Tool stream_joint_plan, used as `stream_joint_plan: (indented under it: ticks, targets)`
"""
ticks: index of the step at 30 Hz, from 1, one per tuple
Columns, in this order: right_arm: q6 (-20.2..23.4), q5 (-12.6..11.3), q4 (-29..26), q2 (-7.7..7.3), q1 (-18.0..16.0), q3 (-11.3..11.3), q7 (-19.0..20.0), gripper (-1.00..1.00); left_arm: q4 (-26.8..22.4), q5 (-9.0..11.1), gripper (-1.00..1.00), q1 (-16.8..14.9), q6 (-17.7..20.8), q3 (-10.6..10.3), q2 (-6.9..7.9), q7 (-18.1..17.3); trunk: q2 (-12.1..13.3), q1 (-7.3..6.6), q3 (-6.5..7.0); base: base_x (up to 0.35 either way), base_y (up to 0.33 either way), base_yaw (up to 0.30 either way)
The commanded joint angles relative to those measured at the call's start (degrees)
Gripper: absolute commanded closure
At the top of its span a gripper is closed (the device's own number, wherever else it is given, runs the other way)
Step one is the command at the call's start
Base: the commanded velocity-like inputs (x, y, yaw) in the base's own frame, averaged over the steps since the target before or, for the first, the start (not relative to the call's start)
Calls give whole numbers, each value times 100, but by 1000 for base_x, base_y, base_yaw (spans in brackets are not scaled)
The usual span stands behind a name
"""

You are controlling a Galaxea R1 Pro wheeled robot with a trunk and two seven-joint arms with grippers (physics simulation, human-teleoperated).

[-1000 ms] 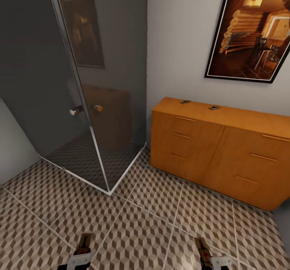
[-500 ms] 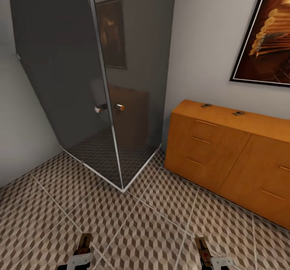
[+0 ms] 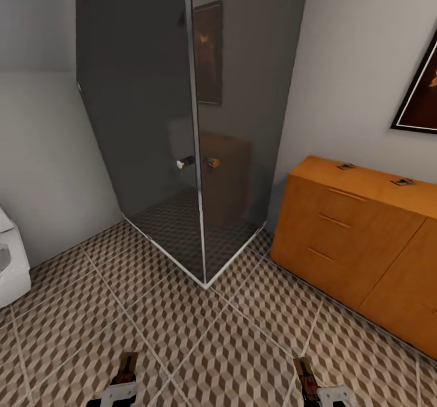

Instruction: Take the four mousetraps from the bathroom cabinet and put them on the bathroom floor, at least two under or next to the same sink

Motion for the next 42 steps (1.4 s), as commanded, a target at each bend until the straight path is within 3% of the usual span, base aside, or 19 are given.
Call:
stream_joint_plan:
  ticks: [1, 42]
  targets:
    - [-12, 42, 1, -2, -1, 8, -23, 100, 21, -23, 100, -11, -17, -45, -3, 69, -3, 0, -2, 0, 0, 284]
    - [-3, 42, 2, -2, -1, -10, -32, 100, 21, -23, 100, -12, 2, -45, -7, 66, -3, 0, 48, 0, 0, 286]
